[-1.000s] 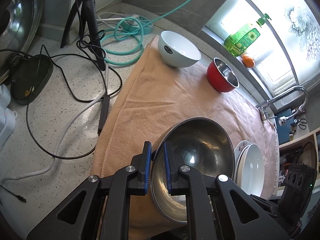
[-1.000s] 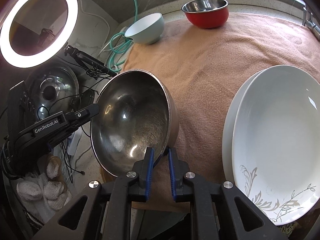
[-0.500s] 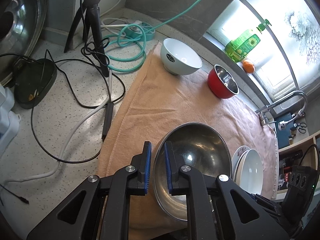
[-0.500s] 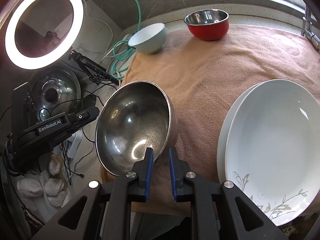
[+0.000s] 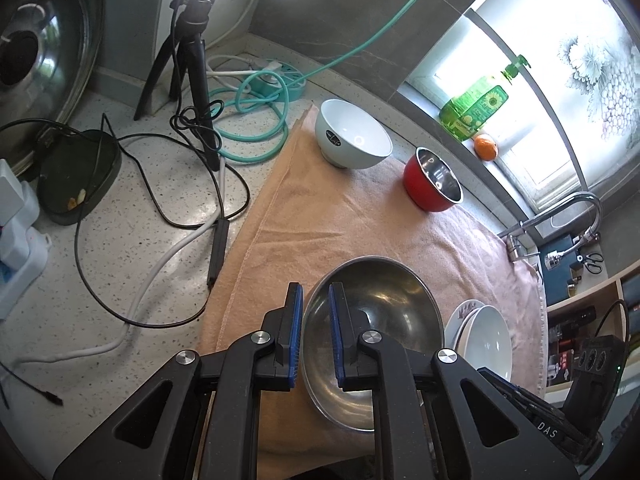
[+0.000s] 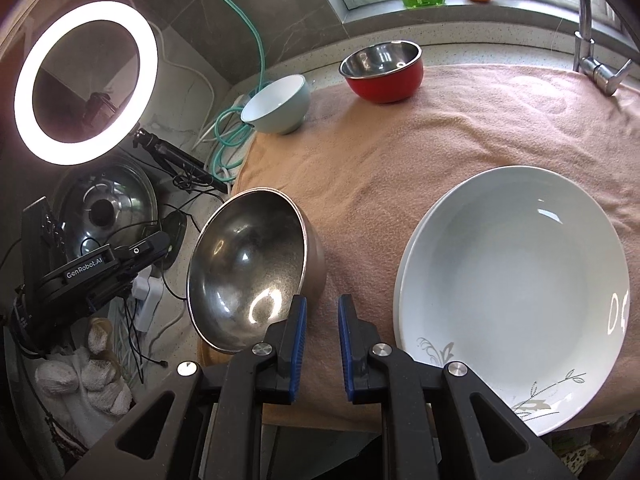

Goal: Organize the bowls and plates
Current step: 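Lower the large steel bowl onto the towel and open both tools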

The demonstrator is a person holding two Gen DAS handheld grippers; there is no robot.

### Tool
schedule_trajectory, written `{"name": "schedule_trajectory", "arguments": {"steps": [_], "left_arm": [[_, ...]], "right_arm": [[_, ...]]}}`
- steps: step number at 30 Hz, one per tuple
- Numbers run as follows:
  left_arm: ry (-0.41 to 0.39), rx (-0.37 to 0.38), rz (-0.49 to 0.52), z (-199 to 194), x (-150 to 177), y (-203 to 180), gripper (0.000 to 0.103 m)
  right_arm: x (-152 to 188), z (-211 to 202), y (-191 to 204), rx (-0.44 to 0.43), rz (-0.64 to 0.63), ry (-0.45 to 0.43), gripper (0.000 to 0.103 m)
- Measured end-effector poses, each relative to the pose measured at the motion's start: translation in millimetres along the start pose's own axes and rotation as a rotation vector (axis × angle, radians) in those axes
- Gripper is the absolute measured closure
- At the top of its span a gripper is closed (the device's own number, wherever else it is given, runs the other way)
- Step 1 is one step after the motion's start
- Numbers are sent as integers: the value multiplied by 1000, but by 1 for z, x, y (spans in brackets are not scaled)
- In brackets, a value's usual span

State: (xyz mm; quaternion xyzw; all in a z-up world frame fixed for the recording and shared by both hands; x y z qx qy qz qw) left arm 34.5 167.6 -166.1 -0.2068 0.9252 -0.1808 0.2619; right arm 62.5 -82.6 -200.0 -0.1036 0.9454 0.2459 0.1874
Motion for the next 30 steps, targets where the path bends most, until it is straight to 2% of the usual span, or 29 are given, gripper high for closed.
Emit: {"name": "schedule_trajectory", "arguments": {"steps": [8,15,23,30], "left_arm": [[-29,67,37,-10,-10,-20,91],[-43,95,67,-9,-18,-42,91],[-99,65,80,-16,-30,-75,91],[-137,52,19,-8,-48,-110,91]], "right_arm": [[-17,-41,-13,44,9,-86,88],[-45,-77,-25,74,24,-178,88],[-90,-94,-28,13,-35,-196,88],[-151,-96,-41,-72,-139,-154,87]]}}
Point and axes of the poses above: each gripper's, at about its wrist camera, not at the fingertips, and z roughly the way its jaws point, y to its left, x to its underside, the point moved 5 cm from there along z, roughly the way its jaws point, and after that the axes turned 2 degrees about -z, right-handed, at the moved point
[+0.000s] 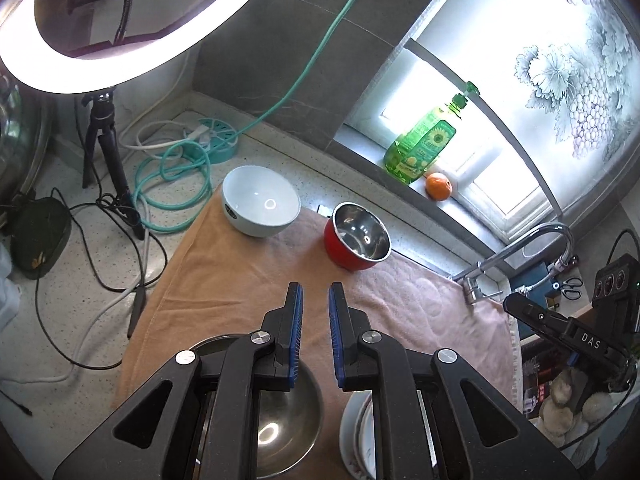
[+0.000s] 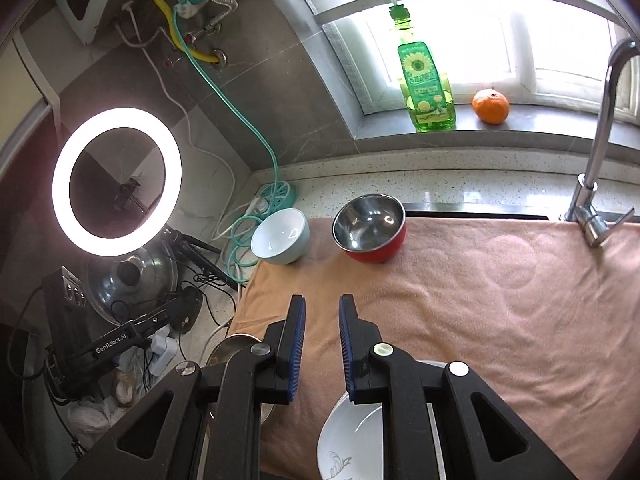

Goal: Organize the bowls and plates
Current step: 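Lower the large steel bowl onto the towel and open both tools, then move both tools to the rim of the red steel-lined bowl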

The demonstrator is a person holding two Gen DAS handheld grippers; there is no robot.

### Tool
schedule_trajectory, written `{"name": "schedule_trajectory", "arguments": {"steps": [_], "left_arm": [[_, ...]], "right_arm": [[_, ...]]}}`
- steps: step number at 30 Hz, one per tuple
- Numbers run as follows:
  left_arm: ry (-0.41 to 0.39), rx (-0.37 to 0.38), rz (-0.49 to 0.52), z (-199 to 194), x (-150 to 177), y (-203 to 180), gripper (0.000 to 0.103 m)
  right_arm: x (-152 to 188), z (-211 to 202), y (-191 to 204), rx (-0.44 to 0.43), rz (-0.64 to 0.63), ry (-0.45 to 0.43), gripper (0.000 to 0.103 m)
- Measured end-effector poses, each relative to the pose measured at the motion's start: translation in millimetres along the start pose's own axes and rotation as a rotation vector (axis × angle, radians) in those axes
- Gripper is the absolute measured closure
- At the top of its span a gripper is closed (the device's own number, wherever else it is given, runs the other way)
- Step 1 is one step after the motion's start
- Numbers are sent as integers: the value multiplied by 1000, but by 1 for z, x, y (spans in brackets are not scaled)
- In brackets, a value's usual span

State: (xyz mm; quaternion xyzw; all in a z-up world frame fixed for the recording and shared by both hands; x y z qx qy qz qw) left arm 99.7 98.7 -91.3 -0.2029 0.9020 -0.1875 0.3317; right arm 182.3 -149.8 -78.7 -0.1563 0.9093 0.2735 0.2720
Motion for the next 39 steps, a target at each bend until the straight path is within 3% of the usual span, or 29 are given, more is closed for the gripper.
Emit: {"name": "schedule_trajectory", "arguments": {"steps": [9,13,15,25,39], "left_arm": [[-52,-38,-32,36,-25,-47,91],[-25,-70,-54,67,-28,-54,89],[4,-92,-52,84,-27,-56,83],[74,-186,-60,144,-31,-61,83],[135,-250,-69,190,-31,-48,83]], "right_arm": [[-70,28,-38,-38,-102,7,83],[-83,58,-61,-25,-118,27,83],[-87,76,-70,-18,-128,42,83],[-87,165,-91,-44,-133,149,83],[-86,215,-104,-38,-150,230,83]]}}
Point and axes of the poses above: each gripper's, at about its wrist camera, not at the fingertips, and z roughly the way its jaws point, y to its left, x to its underside, the point moved 5 cm from there along z, roughly the way its jaws point, and after that the axes turned 2 degrees about -z, right-handed, at the moved point
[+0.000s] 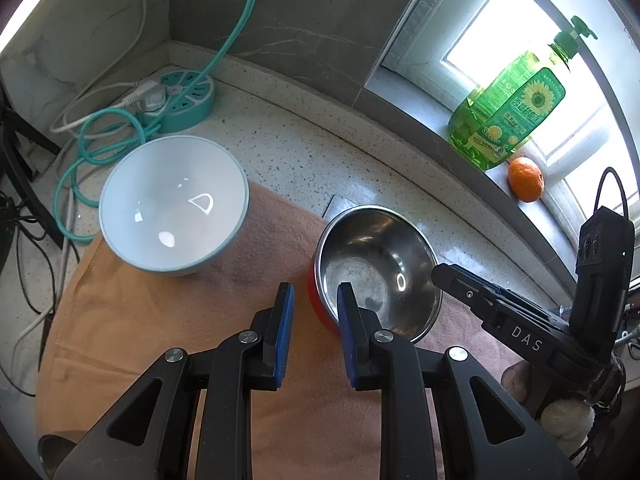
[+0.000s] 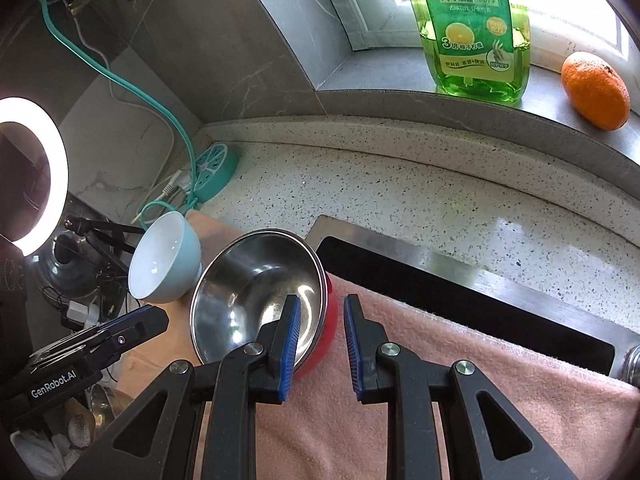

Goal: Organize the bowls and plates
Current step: 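Move both tools to the rim of the red steel-lined bowl, then close both tools on the red bowl rim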

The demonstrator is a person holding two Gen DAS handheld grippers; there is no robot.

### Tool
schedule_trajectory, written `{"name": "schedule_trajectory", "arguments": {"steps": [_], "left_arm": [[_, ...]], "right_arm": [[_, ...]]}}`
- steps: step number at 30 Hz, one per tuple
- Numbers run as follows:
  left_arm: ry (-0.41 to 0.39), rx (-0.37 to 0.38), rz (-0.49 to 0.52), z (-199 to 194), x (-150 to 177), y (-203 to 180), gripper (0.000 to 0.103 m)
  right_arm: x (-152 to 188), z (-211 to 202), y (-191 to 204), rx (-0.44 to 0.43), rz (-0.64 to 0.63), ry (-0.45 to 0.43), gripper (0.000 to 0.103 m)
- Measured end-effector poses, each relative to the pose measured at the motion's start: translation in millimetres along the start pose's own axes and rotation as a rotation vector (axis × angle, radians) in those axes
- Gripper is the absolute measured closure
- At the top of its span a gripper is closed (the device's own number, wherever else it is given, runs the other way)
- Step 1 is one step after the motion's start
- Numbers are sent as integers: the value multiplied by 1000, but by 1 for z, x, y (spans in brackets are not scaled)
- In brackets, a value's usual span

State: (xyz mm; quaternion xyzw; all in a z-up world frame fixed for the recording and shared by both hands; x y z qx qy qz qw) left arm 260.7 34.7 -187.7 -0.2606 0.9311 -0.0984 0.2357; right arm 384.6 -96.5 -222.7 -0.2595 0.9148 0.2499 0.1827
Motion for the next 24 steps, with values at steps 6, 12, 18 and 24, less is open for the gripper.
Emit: {"name": "schedule_trajectory", "arguments": {"steps": [6,12,18,24], "left_arm": [[18,-10,24,10,-3,-6,83],[35,6,-1,22,-4,-2,83],[31,6,-1,24,-7,1,87],[51,19,-12,30,-8,5,92]], "right_arm": [[-2,4,-2,4,1,8,83],[-1,11,-3,2,-2,24,83],[-2,16,-6,-5,15,36,83],[-3,20,-5,-14,18,45,85]]}}
Point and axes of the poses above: each gripper's, at about its wrist camera, not at the fingertips, and z roughly the way its jaws point, y to its left, x to its underside, the point moved 5 cm from there along z, roughly the way its jaws point, and after that the axes turned 2 degrees about -z, right-handed, at the moved point
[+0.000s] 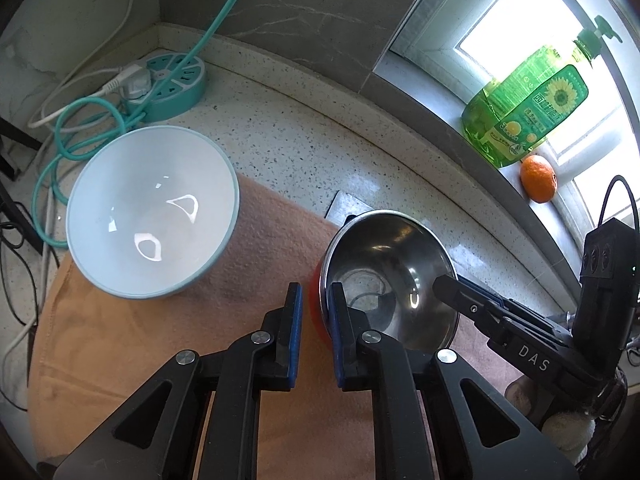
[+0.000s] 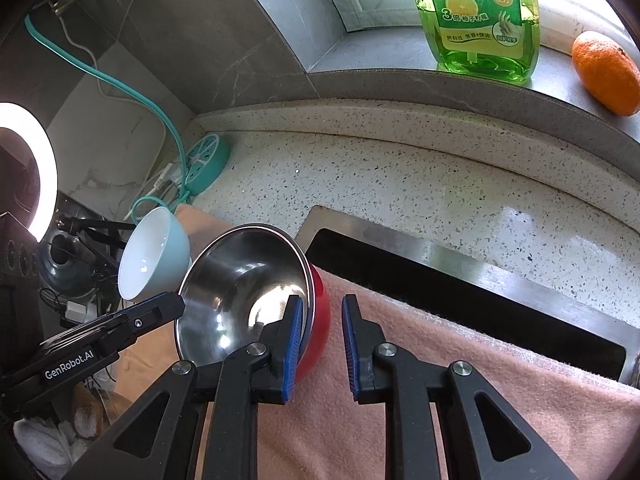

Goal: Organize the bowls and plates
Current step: 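Close both tools on the red bowl rim, then lift the red bowl with both tools and carry it toward the steel bowl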

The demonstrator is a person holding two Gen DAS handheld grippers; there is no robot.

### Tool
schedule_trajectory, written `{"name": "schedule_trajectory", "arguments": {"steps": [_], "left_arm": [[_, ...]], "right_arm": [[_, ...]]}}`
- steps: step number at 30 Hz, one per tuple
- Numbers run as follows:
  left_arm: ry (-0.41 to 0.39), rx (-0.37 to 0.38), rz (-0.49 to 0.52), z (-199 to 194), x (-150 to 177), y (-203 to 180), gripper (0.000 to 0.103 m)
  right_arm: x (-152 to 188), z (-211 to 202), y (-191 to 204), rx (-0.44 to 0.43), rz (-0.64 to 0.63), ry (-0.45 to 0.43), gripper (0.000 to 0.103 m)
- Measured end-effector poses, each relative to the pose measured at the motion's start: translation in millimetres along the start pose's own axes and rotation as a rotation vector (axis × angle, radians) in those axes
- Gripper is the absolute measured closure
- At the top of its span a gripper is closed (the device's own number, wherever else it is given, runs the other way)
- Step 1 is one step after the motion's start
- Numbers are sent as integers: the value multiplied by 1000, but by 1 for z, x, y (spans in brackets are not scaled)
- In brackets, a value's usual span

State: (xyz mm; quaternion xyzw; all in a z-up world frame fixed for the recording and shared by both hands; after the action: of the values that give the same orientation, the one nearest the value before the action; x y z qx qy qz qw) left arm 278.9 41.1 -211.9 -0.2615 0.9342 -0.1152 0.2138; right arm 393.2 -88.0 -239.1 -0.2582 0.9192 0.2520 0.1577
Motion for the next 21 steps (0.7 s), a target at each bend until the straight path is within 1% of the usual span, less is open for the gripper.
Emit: {"name": "schedule_trajectory", "arguments": {"steps": [5,8,11,13,21], "left_arm": [[14,3,11,5,1,-3,95],[18,1,18,7,0,-4,95],[34,4,30,11,1,-7,95],[28,-6,42,11,2,-9,95],[18,5,59,4,3,-12,95]], "right_arm": [[0,3,4,-4,-4,7,90],[0,4,6,-5,-6,9,93],[0,3,7,-2,-8,8,93],[0,3,7,1,-7,7,93],[2,-3,7,18,0,2,95]]}}
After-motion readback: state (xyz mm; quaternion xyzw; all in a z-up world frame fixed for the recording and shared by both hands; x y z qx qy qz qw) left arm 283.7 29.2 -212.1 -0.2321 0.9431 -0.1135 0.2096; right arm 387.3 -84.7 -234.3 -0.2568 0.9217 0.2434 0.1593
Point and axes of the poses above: each gripper's, at about its wrist camera, not at the fingertips, and z roughly the way its jaws point, y to its left, x to its underside, the point moved 5 cm from there along z, roughly the way its jaws point, and after that the axes turned 2 degrees about -z, right-handed, at the moved point
